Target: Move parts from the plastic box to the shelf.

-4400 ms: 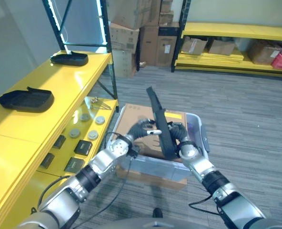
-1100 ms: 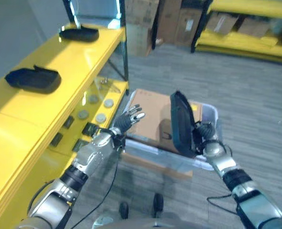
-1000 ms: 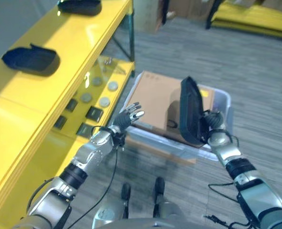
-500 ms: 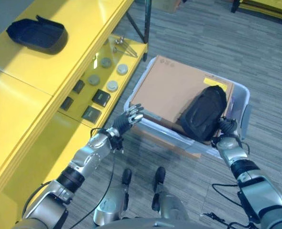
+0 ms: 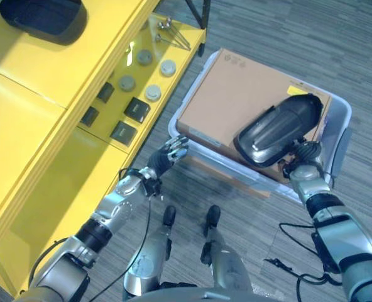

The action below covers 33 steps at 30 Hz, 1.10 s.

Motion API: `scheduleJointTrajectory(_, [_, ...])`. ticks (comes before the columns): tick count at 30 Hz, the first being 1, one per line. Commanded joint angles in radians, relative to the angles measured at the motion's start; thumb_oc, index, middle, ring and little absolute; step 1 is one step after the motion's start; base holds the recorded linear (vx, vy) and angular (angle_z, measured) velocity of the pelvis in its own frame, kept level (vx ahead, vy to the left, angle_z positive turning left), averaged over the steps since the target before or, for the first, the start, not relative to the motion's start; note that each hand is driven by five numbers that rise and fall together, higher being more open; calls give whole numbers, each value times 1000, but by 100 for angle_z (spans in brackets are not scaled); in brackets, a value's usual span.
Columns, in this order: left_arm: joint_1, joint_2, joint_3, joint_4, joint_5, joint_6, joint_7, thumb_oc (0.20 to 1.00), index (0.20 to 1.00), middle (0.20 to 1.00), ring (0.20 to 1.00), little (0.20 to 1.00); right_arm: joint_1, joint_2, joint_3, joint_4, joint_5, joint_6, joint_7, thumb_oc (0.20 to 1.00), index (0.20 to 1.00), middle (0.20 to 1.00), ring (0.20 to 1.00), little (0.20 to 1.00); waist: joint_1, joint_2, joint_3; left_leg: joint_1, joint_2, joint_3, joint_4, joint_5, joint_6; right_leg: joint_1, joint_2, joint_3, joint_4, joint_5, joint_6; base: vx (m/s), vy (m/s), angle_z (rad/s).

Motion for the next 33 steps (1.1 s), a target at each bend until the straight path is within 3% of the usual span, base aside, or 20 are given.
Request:
scheduleJointTrajectory(1, [-33, -15, -22, -38, -30, -67, -23, 1000, 1000, 1000, 1000, 1000, -41, -73, 43, -17, 45, -45, -35, 1000, 1000, 1000, 1000, 1000, 15, 5, -35, -75, -4, 38, 56, -29, 11, -11, -49, 21, 125, -127, 96, 0, 0, 0])
scheduleJointTrajectory(15, [-54, -55, -45, -16, -34, -64, -20, 1000, 1000, 1000, 1000, 1000, -34, 4, 45, -26, 56, 23, -80, 1000, 1000, 1000, 1000, 1000, 4, 8, -26, -61, -6, 52, 61, -37, 14, -11, -52, 33, 138, -129, 96, 0, 21, 0])
scheduleJointTrajectory(33, [-98, -103, -74, 39, -39, -122, -20, 1000, 1000, 1000, 1000, 1000, -92, 104, 107, 103, 26, 104, -118, 1000, 1000, 1000, 1000, 1000, 12, 25, 3, -87, -19, 44, 78, -34, 20, -41, -62, 39, 157, -122, 96, -11, 22, 0])
